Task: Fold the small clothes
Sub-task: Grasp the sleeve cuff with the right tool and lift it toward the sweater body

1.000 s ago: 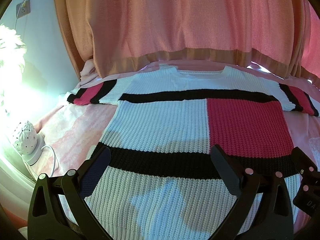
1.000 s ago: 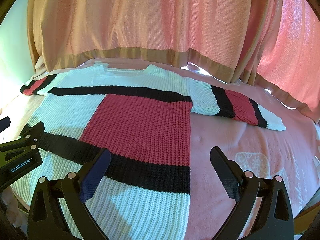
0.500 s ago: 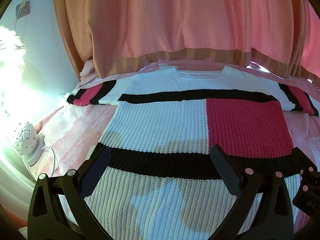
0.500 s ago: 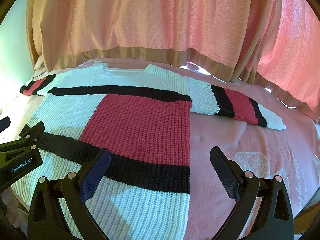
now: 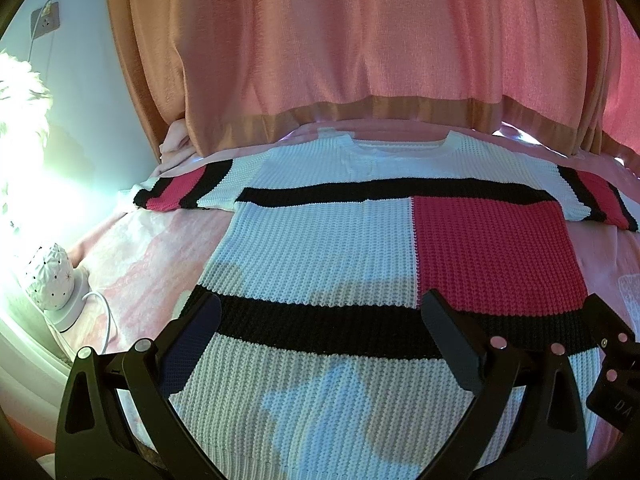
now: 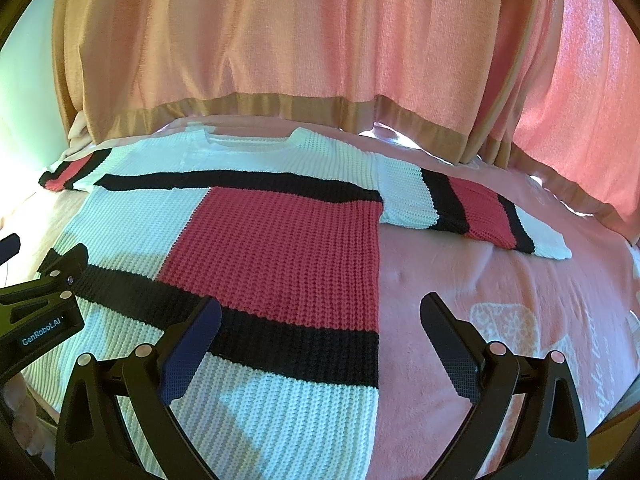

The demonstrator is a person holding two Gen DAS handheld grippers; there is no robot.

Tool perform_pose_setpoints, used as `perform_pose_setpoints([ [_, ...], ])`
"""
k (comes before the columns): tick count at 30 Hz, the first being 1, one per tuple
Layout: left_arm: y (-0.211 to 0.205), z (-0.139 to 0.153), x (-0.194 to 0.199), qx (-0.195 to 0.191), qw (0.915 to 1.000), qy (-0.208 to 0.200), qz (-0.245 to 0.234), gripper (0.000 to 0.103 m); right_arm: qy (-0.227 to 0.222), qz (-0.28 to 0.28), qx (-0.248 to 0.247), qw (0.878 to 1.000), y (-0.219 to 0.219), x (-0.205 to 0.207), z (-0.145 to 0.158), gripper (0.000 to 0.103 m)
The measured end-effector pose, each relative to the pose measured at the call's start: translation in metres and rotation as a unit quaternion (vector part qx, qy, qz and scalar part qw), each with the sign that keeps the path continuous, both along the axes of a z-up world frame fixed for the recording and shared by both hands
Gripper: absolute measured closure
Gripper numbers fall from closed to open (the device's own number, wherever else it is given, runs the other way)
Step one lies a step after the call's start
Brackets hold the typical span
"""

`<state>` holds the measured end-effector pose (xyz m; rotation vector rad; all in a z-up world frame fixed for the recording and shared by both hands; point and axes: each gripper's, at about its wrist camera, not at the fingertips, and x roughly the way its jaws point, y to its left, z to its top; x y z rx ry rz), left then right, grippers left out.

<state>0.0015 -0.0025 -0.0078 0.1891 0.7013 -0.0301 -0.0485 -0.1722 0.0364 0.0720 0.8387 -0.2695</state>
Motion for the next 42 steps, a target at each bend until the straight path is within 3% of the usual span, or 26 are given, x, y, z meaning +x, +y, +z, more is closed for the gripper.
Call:
perform_pose_setpoints([
  [8, -0.005, 0.002, 0.001, -0.008, 0.9999, 0.013, -0.005, 0.005, 0.011, 0.002, 0.005, 1.000, -0.012, 0.002, -0.002, 0.005],
  [11, -0.012, 0.016, 0.006, -0.015, 0.9996, 0.013, -0.019, 0.005, 0.006, -0.006, 0.026, 1.000, -0.040, 0.010, 0.012, 0.005],
  [16, -0.030, 0.053, 0.034, -0.005, 0.9990, -0.013, -0.042, 0.005, -0.006, -0.092, 0.075, 0.993, -0.164, 0.034, 0.046, 0.005],
  [20, -0.043, 0.062, 0.058, -0.005, 0.9984, -0.019, -0.053, 0.005, 0.021, -0.206, 0.092, 0.974, -0.288, 0.047, 0.021, 0.005],
  [23, -0.048, 0.056, 0.065, -0.002, 0.9981, -0.036, -0.050, 0.005, 0.052, -0.303, 0.142, 0.941, -0.378, 0.039, -0.031, 0.009],
  [25, -0.048, 0.046, 0.069, 0.002, 0.9984, -0.037, -0.042, 0.005, 0.070, -0.327, 0.157, 0.929, -0.406, 0.036, -0.056, 0.014],
  [29, -0.048, 0.035, 0.080, -0.009, 0.9987, 0.000, -0.051, 0.005, 0.080, -0.356, 0.191, 0.911, -0.439, 0.034, -0.095, 0.024],
  [31, -0.047, 0.030, 0.083, -0.005, 0.9988, 0.004, -0.049, 0.005, 0.077, -0.362, 0.211, 0.905, -0.448, 0.036, -0.108, 0.044],
  [33, -0.045, 0.026, 0.086, -0.004, 0.9988, 0.010, -0.048, 0.005, 0.065, -0.364, 0.205, 0.906, -0.446, 0.041, -0.109, 0.048],
  [34, -0.043, 0.025, 0.087, -0.005, 0.9988, 0.013, -0.047, 0.005, 0.067, -0.360, 0.204, 0.908, -0.444, 0.045, -0.109, 0.062],
  [35, -0.041, 0.024, 0.088, -0.006, 0.9988, 0.016, -0.046, 0.005, 0.064, -0.356, 0.202, 0.910, -0.443, 0.048, -0.107, 0.088],
  [38, -0.034, 0.024, 0.090, -0.014, 0.9987, 0.022, -0.045, 0.005, 0.018, -0.335, 0.210, 0.918, -0.434, 0.057, -0.085, 0.089],
  [42, -0.019, 0.025, 0.090, -0.017, 0.9991, 0.018, -0.036, 0.005, -0.067, -0.253, 0.205, 0.943, -0.386, 0.092, -0.011, 0.090],
])
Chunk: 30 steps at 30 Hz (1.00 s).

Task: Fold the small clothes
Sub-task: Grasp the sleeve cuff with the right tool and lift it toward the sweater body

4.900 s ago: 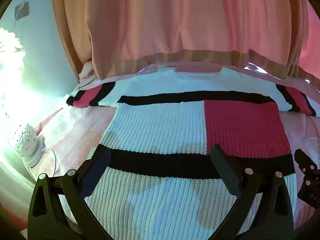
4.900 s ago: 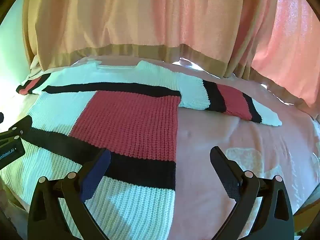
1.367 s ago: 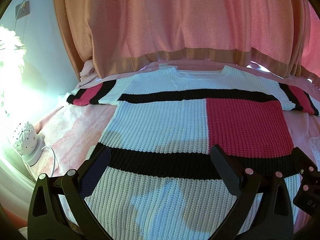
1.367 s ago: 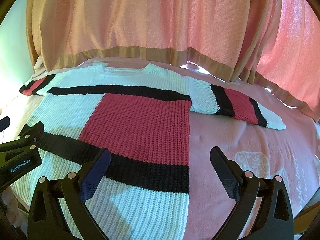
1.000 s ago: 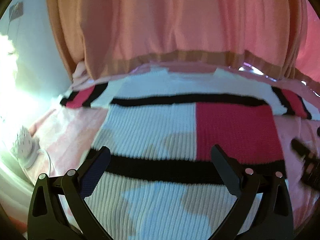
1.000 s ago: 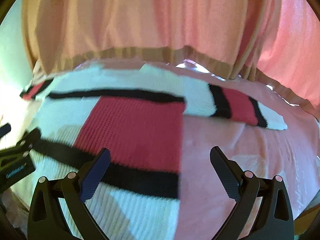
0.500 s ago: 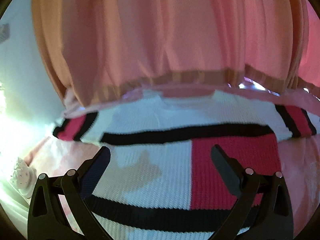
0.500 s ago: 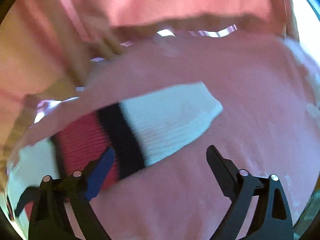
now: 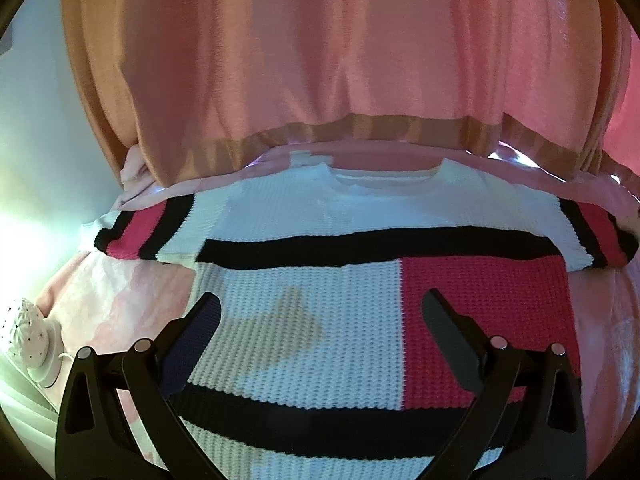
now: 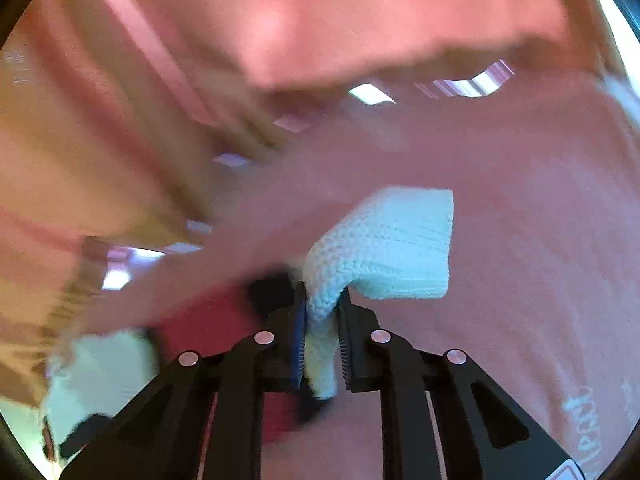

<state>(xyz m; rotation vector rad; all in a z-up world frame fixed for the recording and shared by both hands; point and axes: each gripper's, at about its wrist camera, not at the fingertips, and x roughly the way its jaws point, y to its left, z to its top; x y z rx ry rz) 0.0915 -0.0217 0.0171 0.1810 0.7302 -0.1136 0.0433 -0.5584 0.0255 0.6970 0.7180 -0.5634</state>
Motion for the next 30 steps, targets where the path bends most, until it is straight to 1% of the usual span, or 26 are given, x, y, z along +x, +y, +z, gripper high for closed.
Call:
perform_pose_setpoints([
  [2, 0.008, 0.000, 0.001, -0.005, 1.0000, 0.002, 0.007, 0.005, -0.049, 0.047, -0.009, 0.998, 0.037, 0.021, 0.040, 0.090],
  [4, 0.016, 0.002, 0.002, -0.011, 0.9998, 0.003, 0.015, 0.005, -0.101, 0.122, -0.027, 0.987, 0.101, 0.056, 0.090, 0.090],
  [6, 0.024, 0.004, 0.003, -0.016, 0.9996, 0.001, 0.022, 0.005, -0.130, 0.183, -0.031, 0.974, 0.154, 0.085, 0.120, 0.090],
  [8, 0.032, 0.007, 0.003, -0.024, 0.9993, 0.000, 0.028, 0.005, -0.147, 0.242, -0.031, 0.958, 0.210, 0.112, 0.144, 0.090],
  [10, 0.041, 0.011, 0.003, -0.032, 0.9988, -0.005, 0.036, 0.005, -0.157, 0.310, -0.031, 0.937, 0.281, 0.145, 0.161, 0.090],
  [12, 0.051, 0.014, 0.003, -0.040, 0.9983, -0.008, 0.042, 0.005, -0.152, 0.357, -0.035, 0.921, 0.341, 0.169, 0.162, 0.089],
  [13, 0.055, 0.015, 0.003, -0.043, 0.9980, -0.009, 0.046, 0.005, -0.144, 0.378, -0.037, 0.914, 0.372, 0.181, 0.157, 0.089],
  [14, 0.061, 0.017, 0.004, -0.046, 0.9975, -0.011, 0.052, 0.005, -0.138, 0.392, -0.035, 0.909, 0.392, 0.187, 0.151, 0.089],
  [15, 0.067, 0.017, 0.005, -0.048, 0.9971, -0.011, 0.058, 0.005, -0.125, 0.411, -0.030, 0.902, 0.421, 0.199, 0.138, 0.088],
  [16, 0.071, 0.017, 0.006, -0.051, 0.9967, -0.010, 0.062, 0.005, -0.109, 0.429, -0.026, 0.896, 0.446, 0.209, 0.123, 0.085],
  [17, 0.076, 0.017, 0.008, -0.056, 0.9962, -0.008, 0.065, 0.005, -0.093, 0.444, -0.025, 0.891, 0.466, 0.219, 0.107, 0.083],
  [18, 0.084, 0.016, 0.011, -0.061, 0.9954, -0.005, 0.073, 0.005, -0.068, 0.460, -0.027, 0.885, 0.490, 0.228, 0.083, 0.080],
  [19, 0.089, 0.016, 0.013, -0.065, 0.9950, -0.002, 0.077, 0.005, -0.049, 0.472, -0.028, 0.880, 0.504, 0.231, 0.066, 0.074],
  [20, 0.093, 0.015, 0.015, -0.068, 0.9945, 0.000, 0.080, 0.005, -0.029, 0.482, -0.030, 0.875, 0.516, 0.234, 0.049, 0.074],
  [21, 0.100, 0.014, 0.019, -0.070, 0.9936, 0.005, 0.089, 0.005, -0.010, 0.486, -0.035, 0.873, 0.524, 0.231, 0.035, 0.074],
  [22, 0.105, 0.014, 0.021, -0.073, 0.9931, 0.007, 0.092, 0.005, -0.009, 0.488, -0.032, 0.872, 0.523, 0.231, 0.031, 0.074],
  [23, 0.110, 0.013, 0.025, -0.080, 0.9923, 0.012, 0.094, 0.005, -0.018, 0.487, -0.023, 0.873, 0.516, 0.224, 0.030, 0.074],
  [24, 0.114, 0.013, 0.028, -0.084, 0.9918, 0.015, 0.096, 0.005, -0.031, 0.482, -0.014, 0.876, 0.500, 0.218, 0.039, 0.074],
  [25, 0.117, 0.012, 0.033, -0.090, 0.9910, 0.020, 0.097, 0.005, -0.036, 0.474, -0.018, 0.879, 0.484, 0.209, 0.049, 0.069],
  [26, 0.121, 0.011, 0.041, -0.101, 0.9898, 0.028, 0.096, 0.005, -0.035, 0.466, -0.031, 0.883, 0.470, 0.199, 0.057, 0.058],
  [27, 0.123, 0.009, 0.048, -0.108, 0.9889, 0.034, 0.096, 0.005, -0.023, 0.449, -0.066, 0.891, 0.447, 0.183, 0.065, 0.053],
  [28, 0.123, 0.007, 0.056, -0.116, 0.9878, 0.041, 0.095, 0.005, -0.010, 0.437, -0.096, 0.894, 0.429, 0.168, 0.066, 0.044],
  [29, 0.122, 0.003, 0.066, -0.122, 0.9871, 0.048, 0.092, 0.005, 0.005, 0.425, -0.128, 0.896, 0.414, 0.153, 0.065, 0.041],
  [30, 0.119, -0.004, 0.081, -0.122, 0.9862, 0.063, 0.092, 0.005, 0.032, 0.407, -0.169, 0.897, 0.394, 0.132, 0.058, 0.041],
])
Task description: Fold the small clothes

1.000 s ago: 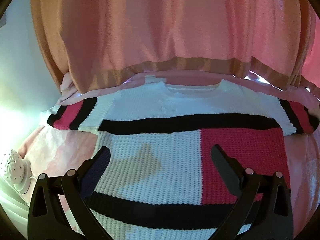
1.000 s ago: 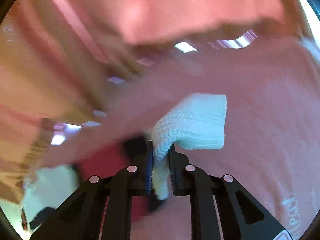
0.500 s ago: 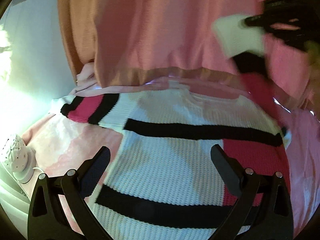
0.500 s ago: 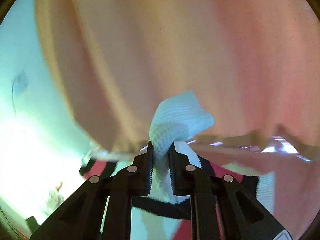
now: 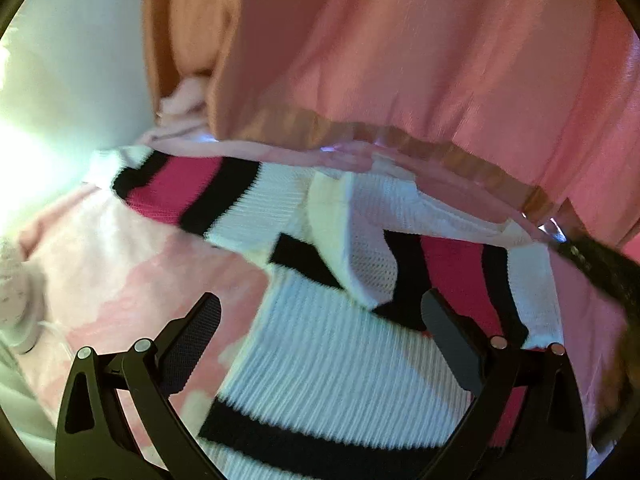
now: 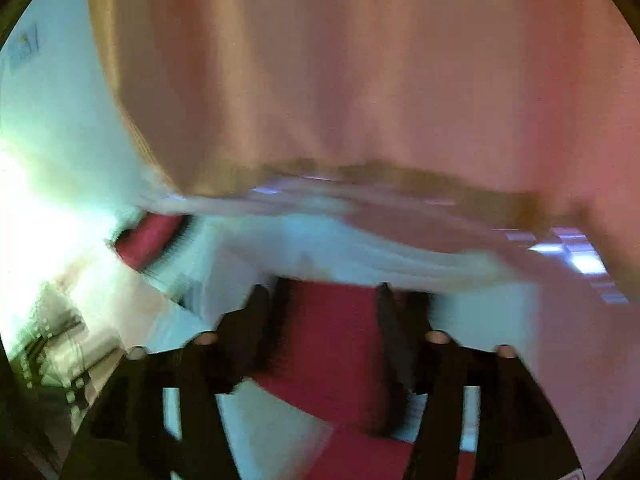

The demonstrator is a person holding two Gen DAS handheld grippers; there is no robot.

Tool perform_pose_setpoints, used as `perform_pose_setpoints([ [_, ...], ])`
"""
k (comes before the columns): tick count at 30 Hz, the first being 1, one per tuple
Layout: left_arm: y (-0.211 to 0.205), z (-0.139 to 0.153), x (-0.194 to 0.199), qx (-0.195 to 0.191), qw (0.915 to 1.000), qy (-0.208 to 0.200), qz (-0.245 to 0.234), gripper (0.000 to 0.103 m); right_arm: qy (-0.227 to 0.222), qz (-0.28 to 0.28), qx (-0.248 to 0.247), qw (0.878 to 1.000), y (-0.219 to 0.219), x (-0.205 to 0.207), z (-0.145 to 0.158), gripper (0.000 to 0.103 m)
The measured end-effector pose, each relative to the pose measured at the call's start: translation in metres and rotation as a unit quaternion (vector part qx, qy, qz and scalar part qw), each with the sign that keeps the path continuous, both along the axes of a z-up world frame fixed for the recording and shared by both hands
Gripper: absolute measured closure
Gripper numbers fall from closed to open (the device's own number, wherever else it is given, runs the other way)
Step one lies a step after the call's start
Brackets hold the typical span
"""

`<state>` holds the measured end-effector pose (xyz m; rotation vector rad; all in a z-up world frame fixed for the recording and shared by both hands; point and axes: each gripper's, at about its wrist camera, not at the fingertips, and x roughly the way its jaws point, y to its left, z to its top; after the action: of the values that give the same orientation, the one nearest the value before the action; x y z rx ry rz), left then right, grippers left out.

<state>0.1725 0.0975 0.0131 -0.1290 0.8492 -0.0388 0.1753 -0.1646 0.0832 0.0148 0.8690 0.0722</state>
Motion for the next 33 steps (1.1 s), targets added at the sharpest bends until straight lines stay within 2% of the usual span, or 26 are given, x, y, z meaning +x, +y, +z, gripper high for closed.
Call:
perform_pose_setpoints([
  [3, -0.004, -0.025, 0.034, 0.002, 0.9994, 0.032, 0.013, 0.005, 0.050, -0.029, -0.070, 0.996, -0.045, -0.039, -0.034, 0.040],
  [5, -0.010, -0.037, 0.050, 0.008, 0.9990, 0.040, 0.016, 0.006, 0.086, -0.041, -0.072, 0.993, -0.065, -0.053, -0.061, 0.040],
  [7, -0.018, -0.048, 0.062, 0.026, 0.9989, 0.036, 0.012, 0.011, 0.099, -0.042, -0.056, 0.993, -0.073, -0.060, -0.083, 0.040],
  [9, -0.020, -0.060, 0.070, 0.018, 0.9982, 0.057, 0.004, 0.023, 0.103, -0.033, -0.055, 0.993, -0.070, -0.054, -0.096, 0.040],
  [11, -0.020, -0.070, 0.077, -0.010, 0.9962, 0.086, -0.007, 0.060, 0.099, -0.022, -0.064, 0.993, -0.064, -0.045, -0.101, 0.042],
  [12, -0.018, -0.075, 0.081, -0.035, 0.9938, 0.104, -0.015, 0.068, 0.094, -0.019, -0.066, 0.993, -0.062, -0.038, -0.103, 0.043],
  [13, -0.018, -0.077, 0.083, -0.047, 0.9928, 0.108, -0.020, 0.079, 0.089, -0.018, -0.060, 0.994, -0.060, -0.034, -0.103, 0.057],
  [14, -0.017, -0.077, 0.084, -0.055, 0.9925, 0.107, -0.021, 0.086, 0.086, -0.019, -0.046, 0.995, -0.062, -0.030, -0.105, 0.089],
  [16, -0.016, -0.069, 0.081, -0.068, 0.9934, 0.090, -0.021, 0.093, 0.068, -0.056, 0.010, 0.996, -0.079, -0.024, -0.091, 0.093],
  [18, -0.016, -0.056, 0.077, -0.093, 0.9929, 0.067, -0.032, 0.093, 0.035, -0.088, 0.044, 0.995, -0.099, -0.033, -0.069, 0.093],
  [20, -0.018, -0.048, 0.073, -0.124, 0.9898, 0.049, -0.051, 0.092, 0.013, -0.115, 0.059, 0.991, -0.119, -0.046, -0.050, 0.093],
  [21, -0.023, -0.051, 0.072, -0.133, 0.9876, 0.052, -0.066, 0.092, 0.022, -0.131, 0.063, 0.989, -0.132, -0.052, -0.051, 0.093],
  [22, -0.029, -0.058, 0.072, -0.121, 0.9878, 0.062, -0.076, 0.092, 0.044, -0.137, 0.061, 0.988, -0.139, -0.052, -0.060, 0.093],
  [23, -0.036, -0.068, 0.071, -0.102, 0.9888, 0.073, -0.081, 0.092, 0.088, -0.138, 0.060, 0.985, -0.145, -0.052, -0.081, 0.092],
  [25, -0.048, -0.091, 0.071, -0.056, 0.9898, 0.102, -0.083, 0.092, 0.145, -0.130, 0.054, 0.979, -0.145, -0.053, -0.111, 0.089],
  [27, -0.052, -0.087, 0.065, -0.029, 0.9913, 0.088, -0.094, 0.090, 0.141, -0.125, 0.046, 0.981, -0.145, -0.057, -0.104, 0.082],
  [28, -0.050, -0.081, 0.062, -0.034, 0.9911, 0.083, -0.098, 0.089, 0.138, -0.126, 0.053, 0.981, -0.145, -0.059, -0.094, 0.073],
  [30, -0.044, -0.071, 0.057, -0.050, 0.9919, 0.063, -0.098, 0.089, 0.104, -0.130, 0.093, 0.982, -0.153, -0.068, -0.064, 0.065],
  [32, -0.038, -0.067, 0.060, -0.050, 0.9926, 0.059, -0.093, 0.088, 0.062, -0.130, 0.127, 0.981, -0.162, -0.069, -0.043, 0.039],
  [33, -0.035, -0.071, 0.063, -0.058, 0.9922, 0.067, -0.087, 0.088, 0.043, -0.135, 0.136, 0.981, -0.165, -0.061, -0.037, 0.037],
])
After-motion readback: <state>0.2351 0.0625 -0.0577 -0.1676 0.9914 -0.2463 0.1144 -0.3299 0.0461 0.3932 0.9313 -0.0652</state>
